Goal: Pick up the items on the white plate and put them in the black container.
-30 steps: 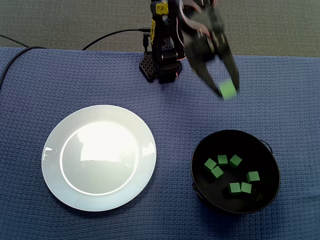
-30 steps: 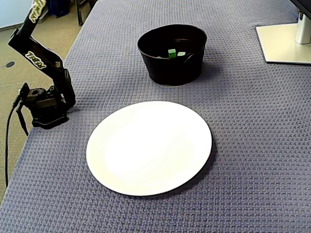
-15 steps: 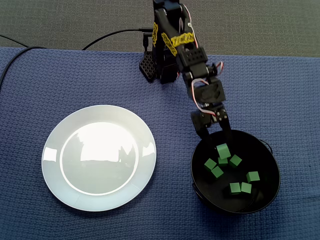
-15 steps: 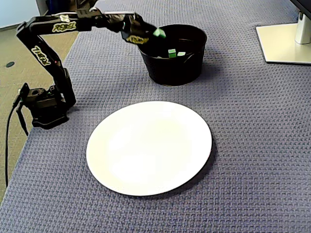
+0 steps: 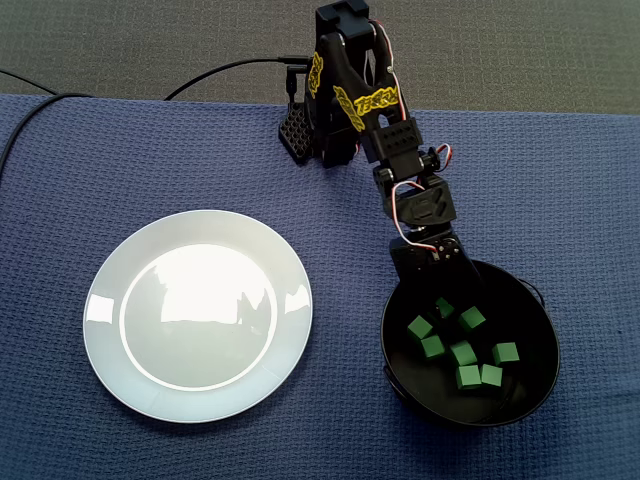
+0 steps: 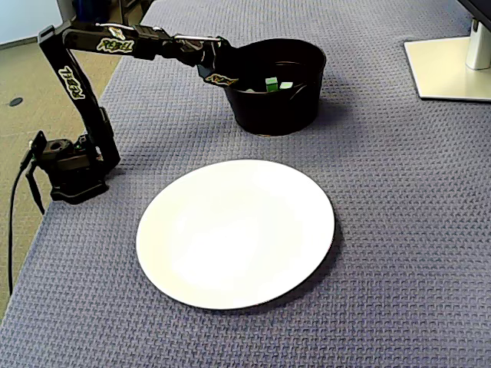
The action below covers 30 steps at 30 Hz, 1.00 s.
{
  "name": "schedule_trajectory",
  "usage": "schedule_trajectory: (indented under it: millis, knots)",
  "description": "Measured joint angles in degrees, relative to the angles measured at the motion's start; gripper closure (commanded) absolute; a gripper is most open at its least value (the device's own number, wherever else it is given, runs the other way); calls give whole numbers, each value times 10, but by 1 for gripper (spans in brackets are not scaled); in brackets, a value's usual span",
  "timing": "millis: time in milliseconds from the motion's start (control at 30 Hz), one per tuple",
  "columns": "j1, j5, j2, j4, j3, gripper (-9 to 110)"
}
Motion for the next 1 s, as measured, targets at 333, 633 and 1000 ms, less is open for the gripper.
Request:
schedule_trajectory:
  millis: [333, 633, 1000]
  knots:
    - [95, -143, 379, 267, -5, 101]
    - [206, -315, 729, 607, 94, 101]
    - [265, -461, 802, 720, 392, 101]
